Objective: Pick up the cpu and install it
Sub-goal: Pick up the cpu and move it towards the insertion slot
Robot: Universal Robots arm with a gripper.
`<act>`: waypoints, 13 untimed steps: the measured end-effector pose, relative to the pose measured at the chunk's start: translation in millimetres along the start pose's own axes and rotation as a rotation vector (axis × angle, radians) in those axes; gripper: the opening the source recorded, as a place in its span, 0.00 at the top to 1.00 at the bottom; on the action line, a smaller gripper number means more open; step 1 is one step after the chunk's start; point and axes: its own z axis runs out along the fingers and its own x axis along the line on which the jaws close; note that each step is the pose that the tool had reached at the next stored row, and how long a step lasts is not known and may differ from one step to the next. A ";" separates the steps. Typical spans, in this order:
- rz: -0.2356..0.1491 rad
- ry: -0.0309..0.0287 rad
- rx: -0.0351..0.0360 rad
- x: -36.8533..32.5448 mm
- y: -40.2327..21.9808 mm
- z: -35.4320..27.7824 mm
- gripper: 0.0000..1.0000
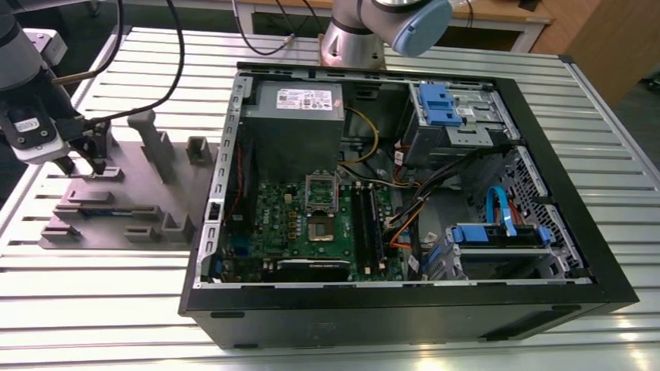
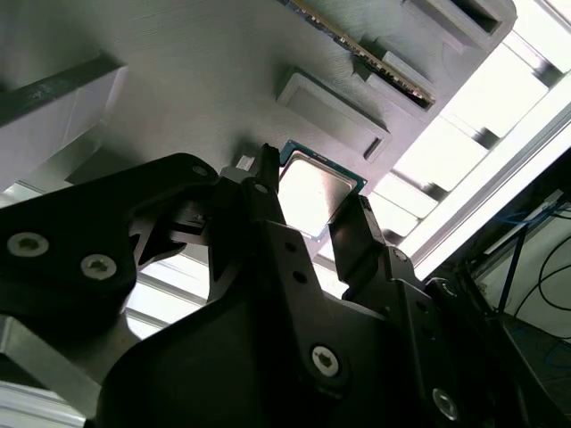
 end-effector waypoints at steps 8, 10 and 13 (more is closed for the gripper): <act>0.000 0.0001 0.0000 0.1 0.1 -2.7 0.53; 0.000 0.0001 0.0001 0.1 0.1 -3.0 0.53; 0.000 0.0000 0.0000 0.1 0.1 -3.7 0.53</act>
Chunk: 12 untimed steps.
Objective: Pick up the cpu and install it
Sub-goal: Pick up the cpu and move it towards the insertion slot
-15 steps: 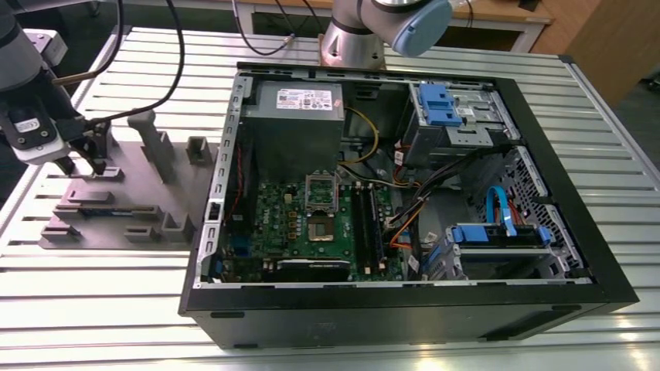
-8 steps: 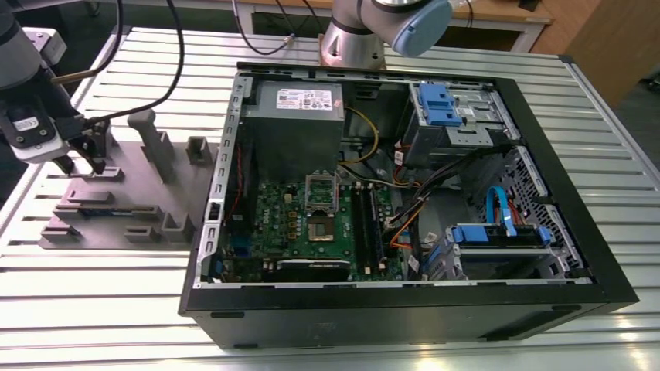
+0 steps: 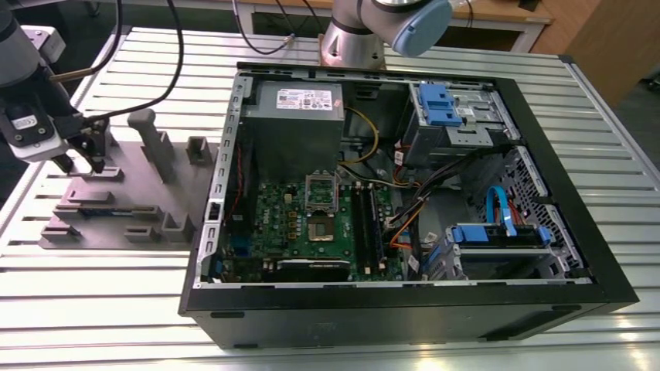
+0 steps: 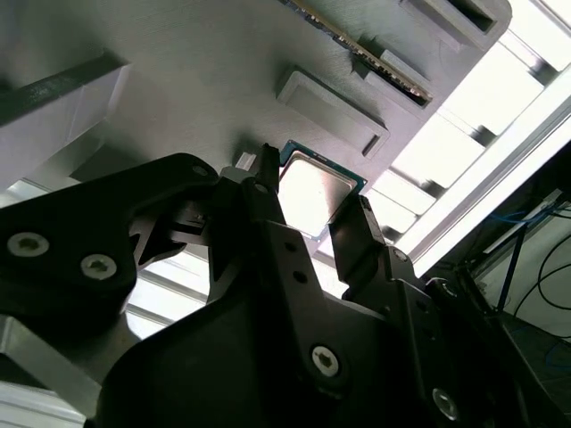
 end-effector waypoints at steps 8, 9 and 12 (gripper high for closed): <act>0.000 0.0000 0.0000 0.0 0.1 -1.6 0.53; 0.000 0.0000 0.0000 0.0 0.1 -1.8 0.53; 0.000 0.0000 0.0000 0.0 0.1 -2.3 0.53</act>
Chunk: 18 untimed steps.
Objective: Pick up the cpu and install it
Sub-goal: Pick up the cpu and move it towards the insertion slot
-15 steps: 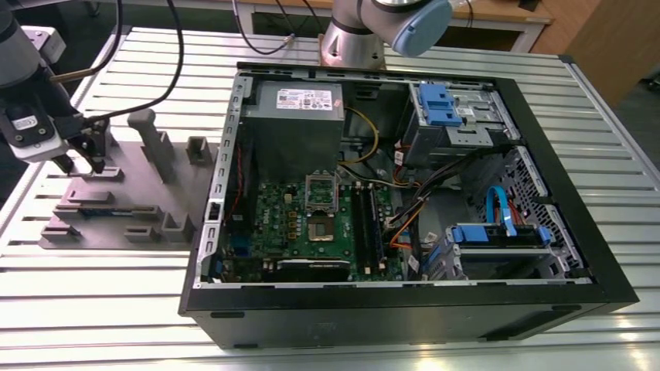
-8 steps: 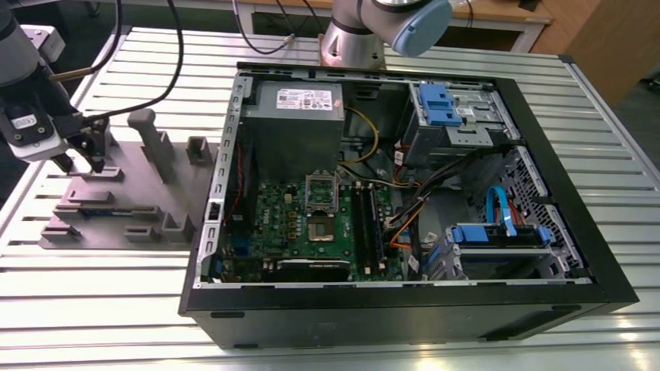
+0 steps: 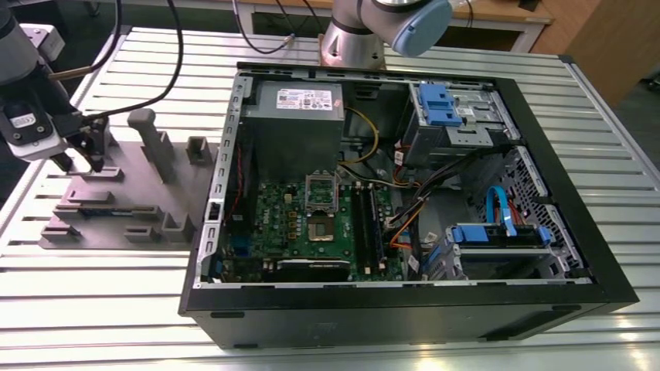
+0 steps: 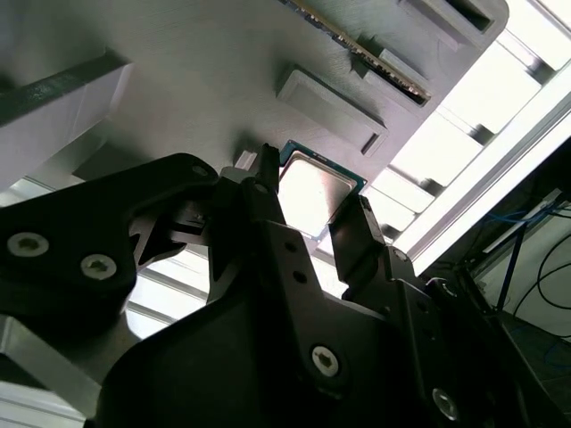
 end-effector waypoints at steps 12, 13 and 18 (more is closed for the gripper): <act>0.000 -0.0001 0.0000 0.1 0.2 -4.3 0.53; 0.000 0.0000 0.0000 0.1 0.2 -4.6 0.53; 0.000 0.0001 0.0001 0.1 0.3 -7.5 0.53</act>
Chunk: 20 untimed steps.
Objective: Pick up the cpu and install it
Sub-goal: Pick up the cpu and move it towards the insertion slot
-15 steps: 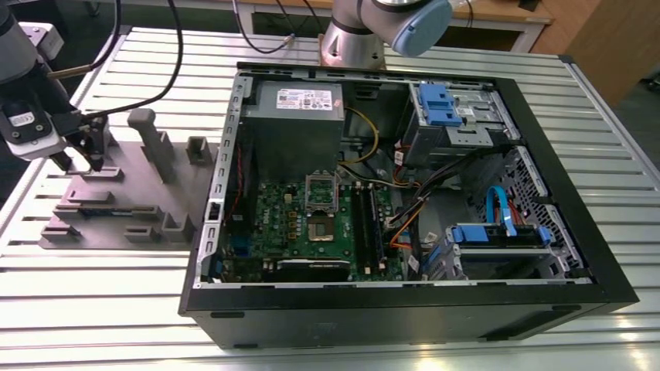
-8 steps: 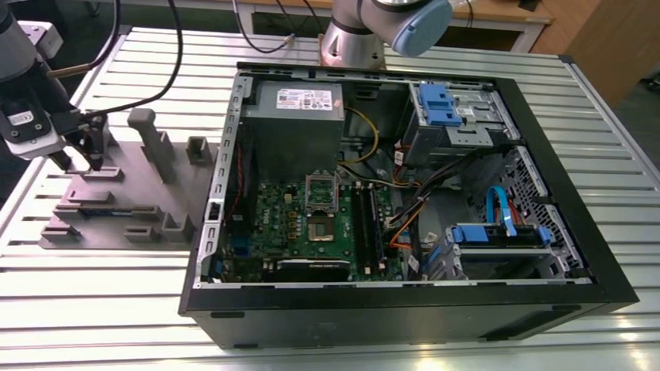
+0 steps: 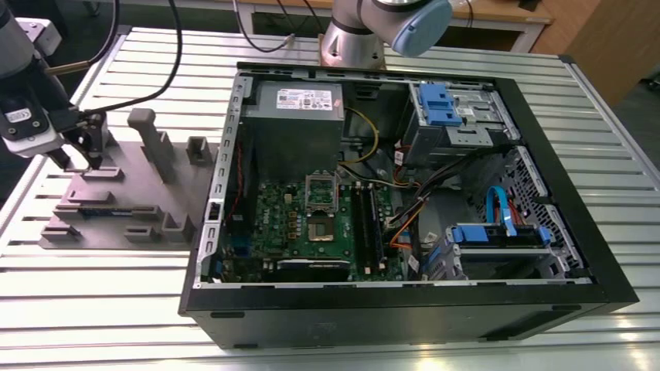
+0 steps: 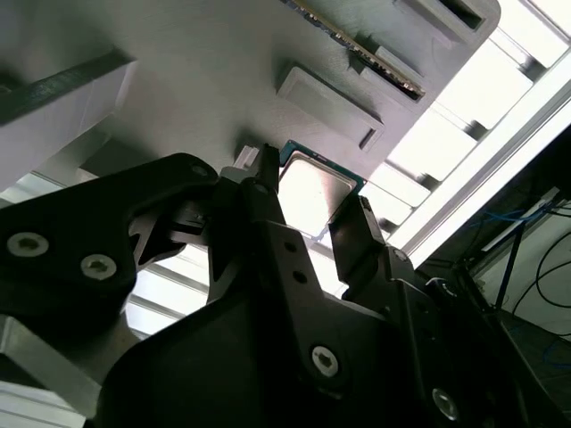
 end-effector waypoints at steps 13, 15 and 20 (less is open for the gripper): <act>0.000 -0.0001 -0.0001 0.1 0.3 -6.2 0.53; 0.000 -0.0002 -0.0001 0.1 0.3 -6.3 0.53; 0.000 0.0000 0.0000 0.1 0.3 -7.6 0.53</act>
